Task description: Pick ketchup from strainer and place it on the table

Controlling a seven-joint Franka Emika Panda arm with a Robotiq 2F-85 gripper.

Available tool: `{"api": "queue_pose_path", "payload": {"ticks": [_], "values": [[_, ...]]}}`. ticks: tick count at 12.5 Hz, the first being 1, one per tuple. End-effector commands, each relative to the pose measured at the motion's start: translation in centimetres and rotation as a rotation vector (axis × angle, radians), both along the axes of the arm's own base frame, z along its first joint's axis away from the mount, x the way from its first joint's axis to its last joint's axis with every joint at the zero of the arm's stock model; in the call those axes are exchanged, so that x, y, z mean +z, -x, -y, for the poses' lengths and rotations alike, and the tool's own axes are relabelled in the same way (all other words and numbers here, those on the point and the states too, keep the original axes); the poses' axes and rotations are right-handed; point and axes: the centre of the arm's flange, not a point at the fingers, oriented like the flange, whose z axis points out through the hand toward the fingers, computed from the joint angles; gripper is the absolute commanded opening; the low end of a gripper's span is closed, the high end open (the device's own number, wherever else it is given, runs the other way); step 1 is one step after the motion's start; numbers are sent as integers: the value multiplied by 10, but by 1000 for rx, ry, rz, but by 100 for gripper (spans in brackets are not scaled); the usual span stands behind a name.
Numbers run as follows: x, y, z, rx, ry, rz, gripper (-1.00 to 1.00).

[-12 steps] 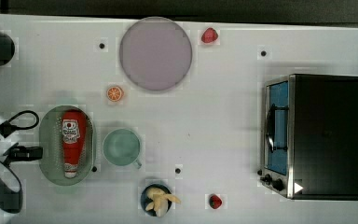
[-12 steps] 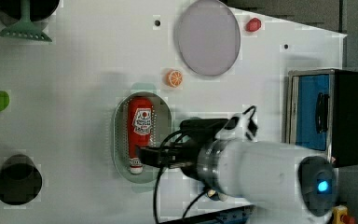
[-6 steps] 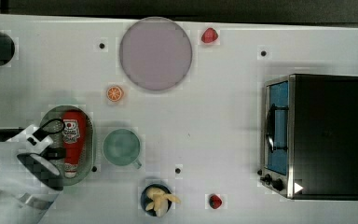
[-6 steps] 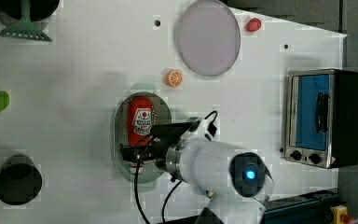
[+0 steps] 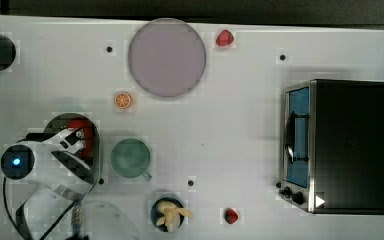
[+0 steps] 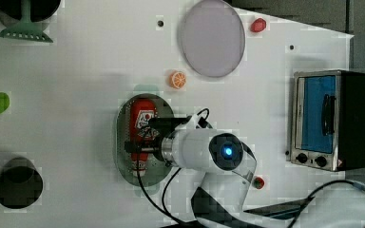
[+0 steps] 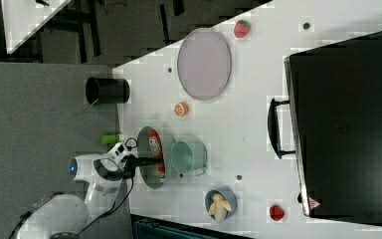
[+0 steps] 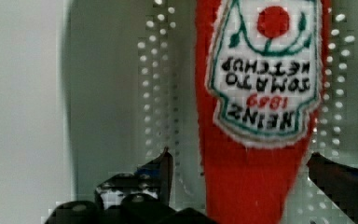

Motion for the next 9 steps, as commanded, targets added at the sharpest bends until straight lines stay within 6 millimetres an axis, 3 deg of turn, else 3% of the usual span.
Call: {"api": "queue_pose_path", "payload": {"ticks": [1,2,5,7,9], "values": [[3,-16,-10,-80,-27,41,100],[-5,-18,-11,-87,-25,31,91],[-8,-20,-11,-90,-24,30,21],[8,-21,-14,-80,-19,55,21],[42,-20,-21,-70,-12,96,21]]}}
